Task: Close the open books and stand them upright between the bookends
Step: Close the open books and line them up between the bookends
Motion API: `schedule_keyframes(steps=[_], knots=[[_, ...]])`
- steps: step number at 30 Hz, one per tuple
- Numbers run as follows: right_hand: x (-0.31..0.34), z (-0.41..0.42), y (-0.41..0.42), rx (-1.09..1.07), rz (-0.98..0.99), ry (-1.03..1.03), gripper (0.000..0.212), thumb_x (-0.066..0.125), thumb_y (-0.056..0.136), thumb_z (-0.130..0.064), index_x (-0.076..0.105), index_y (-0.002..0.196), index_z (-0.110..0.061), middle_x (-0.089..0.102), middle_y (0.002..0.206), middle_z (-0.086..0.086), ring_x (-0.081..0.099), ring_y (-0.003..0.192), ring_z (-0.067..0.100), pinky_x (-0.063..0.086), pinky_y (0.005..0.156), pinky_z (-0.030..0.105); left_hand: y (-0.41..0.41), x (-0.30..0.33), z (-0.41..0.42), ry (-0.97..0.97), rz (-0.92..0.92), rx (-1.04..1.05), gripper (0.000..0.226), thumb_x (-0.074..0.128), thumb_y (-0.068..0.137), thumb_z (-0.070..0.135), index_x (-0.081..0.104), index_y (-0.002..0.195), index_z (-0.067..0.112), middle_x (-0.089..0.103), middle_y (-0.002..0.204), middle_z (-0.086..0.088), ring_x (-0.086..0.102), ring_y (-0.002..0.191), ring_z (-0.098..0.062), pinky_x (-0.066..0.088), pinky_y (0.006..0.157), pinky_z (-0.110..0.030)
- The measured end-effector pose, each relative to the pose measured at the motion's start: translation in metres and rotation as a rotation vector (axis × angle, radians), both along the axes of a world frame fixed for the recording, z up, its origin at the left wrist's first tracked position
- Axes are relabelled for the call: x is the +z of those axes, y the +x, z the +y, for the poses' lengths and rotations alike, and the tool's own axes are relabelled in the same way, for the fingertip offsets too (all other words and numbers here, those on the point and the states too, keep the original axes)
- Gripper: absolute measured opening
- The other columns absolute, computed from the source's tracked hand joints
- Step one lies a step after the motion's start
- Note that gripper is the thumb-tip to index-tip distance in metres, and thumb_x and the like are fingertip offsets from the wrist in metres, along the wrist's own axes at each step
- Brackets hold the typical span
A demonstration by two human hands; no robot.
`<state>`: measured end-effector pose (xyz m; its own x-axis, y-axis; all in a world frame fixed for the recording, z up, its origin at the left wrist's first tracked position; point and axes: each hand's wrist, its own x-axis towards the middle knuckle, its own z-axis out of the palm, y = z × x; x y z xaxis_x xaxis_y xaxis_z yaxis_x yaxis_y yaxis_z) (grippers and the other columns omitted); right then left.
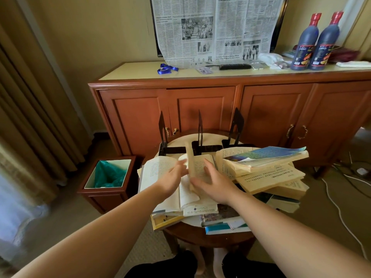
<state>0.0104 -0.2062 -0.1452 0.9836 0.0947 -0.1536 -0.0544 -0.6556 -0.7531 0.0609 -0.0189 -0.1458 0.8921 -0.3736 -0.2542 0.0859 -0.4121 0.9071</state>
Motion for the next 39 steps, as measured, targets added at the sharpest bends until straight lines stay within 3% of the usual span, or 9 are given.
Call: schedule_keyframes(steps=[4, 8, 11, 14, 18, 22, 25, 28, 39], knots=[[0.0, -0.002, 0.001, -0.014, -0.015, -0.002, 0.092, 0.058, 0.092, -0.071, 0.008, 0.164, -0.042, 0.031, 0.167, -0.006, 0.033, 0.151, 0.022, 0.035, 0.115, 0.042, 0.0, -0.007, 0.0, 0.277, -0.043, -0.217, 0.052, 0.041, 0.107, 0.017, 0.048, 0.153, 0.039, 0.05, 0.156, 0.003, 0.045, 0.142, -0.02, 0.035, 0.107, -0.03], [0.003, -0.003, 0.001, -0.008, -0.053, -0.014, 0.075, 0.062, 0.098, -0.045, 0.02, 0.161, -0.044, 0.045, 0.158, -0.01, 0.047, 0.14, 0.017, 0.046, 0.109, 0.039, 0.001, -0.014, 0.0, 0.447, -0.196, -0.297, 0.063, 0.054, 0.102, 0.008, 0.047, 0.151, 0.047, 0.046, 0.157, 0.009, 0.05, 0.136, -0.017, 0.043, 0.094, -0.019], [0.004, -0.007, 0.002, 0.03, -0.11, -0.152, 0.076, 0.06, 0.101, -0.02, 0.019, 0.163, -0.034, 0.033, 0.166, -0.006, 0.041, 0.146, 0.02, 0.045, 0.112, 0.038, 0.006, -0.015, 0.002, 0.553, -0.326, -0.325, 0.065, 0.069, 0.1, 0.023, 0.043, 0.157, 0.038, 0.033, 0.165, 0.011, 0.033, 0.15, -0.018, 0.032, 0.12, -0.035], [0.002, -0.011, 0.004, 0.078, -0.101, -0.396, 0.067, 0.063, 0.099, -0.019, 0.034, 0.159, -0.028, 0.003, 0.173, -0.012, 0.033, 0.151, 0.022, 0.042, 0.114, 0.039, 0.015, -0.017, 0.006, 0.615, -0.358, -0.338, 0.067, 0.077, 0.091, 0.045, 0.047, 0.151, 0.043, 0.018, 0.171, 0.01, 0.023, 0.156, -0.023, 0.026, 0.127, -0.047], [0.005, -0.002, 0.007, 0.168, -0.077, -0.796, 0.02, 0.064, 0.099, -0.019, 0.07, 0.118, -0.019, 0.021, 0.168, 0.005, 0.021, 0.152, 0.042, 0.029, 0.12, 0.058, 0.029, -0.019, 0.009, 0.692, -0.348, -0.353, 0.102, 0.081, 0.078, 0.064, 0.028, 0.162, 0.044, -0.002, 0.176, 0.008, -0.004, 0.162, -0.024, -0.008, 0.126, -0.057], [-0.003, 0.011, 0.009, 0.235, -0.115, -0.757, 0.031, 0.055, 0.102, -0.019, 0.06, 0.133, -0.018, 0.05, 0.144, 0.004, 0.049, 0.127, 0.026, 0.048, 0.105, 0.045, 0.04, -0.026, 0.011, 0.802, -0.388, -0.407, 0.131, 0.074, 0.065, 0.087, 0.004, 0.166, 0.041, -0.007, 0.175, 0.008, -0.01, 0.161, -0.019, -0.02, 0.121, -0.055], [-0.02, 0.009, 0.019, 0.288, -0.098, -0.681, 0.054, 0.041, 0.109, -0.026, 0.029, 0.16, -0.014, 0.018, 0.171, 0.004, 0.016, 0.156, 0.025, 0.021, 0.127, 0.049, 0.042, -0.032, 0.01, 0.852, -0.435, -0.408, 0.14, 0.067, 0.055, 0.097, 0.003, 0.166, 0.041, -0.004, 0.175, 0.011, -0.006, 0.161, -0.014, -0.022, 0.122, -0.058], [-0.029, 0.007, 0.037, 0.303, -0.072, -0.709, 0.066, 0.036, 0.109, -0.024, 0.005, 0.165, -0.011, -0.003, 0.174, 0.006, -0.007, 0.159, 0.02, 0.004, 0.13, 0.047, 0.041, -0.035, 0.012, 0.864, -0.446, -0.393, 0.146, 0.064, 0.052, 0.099, 0.003, 0.168, 0.034, 0.0, 0.175, 0.012, -0.004, 0.161, -0.009, -0.021, 0.124, -0.055], [-0.027, 0.027, 0.107, 0.181, -0.009, -0.791, 0.057, 0.029, 0.107, -0.016, 0.021, 0.162, -0.002, 0.023, 0.169, 0.017, 0.022, 0.155, 0.032, 0.019, 0.126, 0.046, 0.042, -0.036, 0.012, 0.873, -0.443, -0.422, 0.149, 0.06, 0.05, 0.102, 0.004, 0.168, 0.03, 0.004, 0.176, 0.01, -0.005, 0.161, -0.009, -0.019, 0.125, -0.057]])
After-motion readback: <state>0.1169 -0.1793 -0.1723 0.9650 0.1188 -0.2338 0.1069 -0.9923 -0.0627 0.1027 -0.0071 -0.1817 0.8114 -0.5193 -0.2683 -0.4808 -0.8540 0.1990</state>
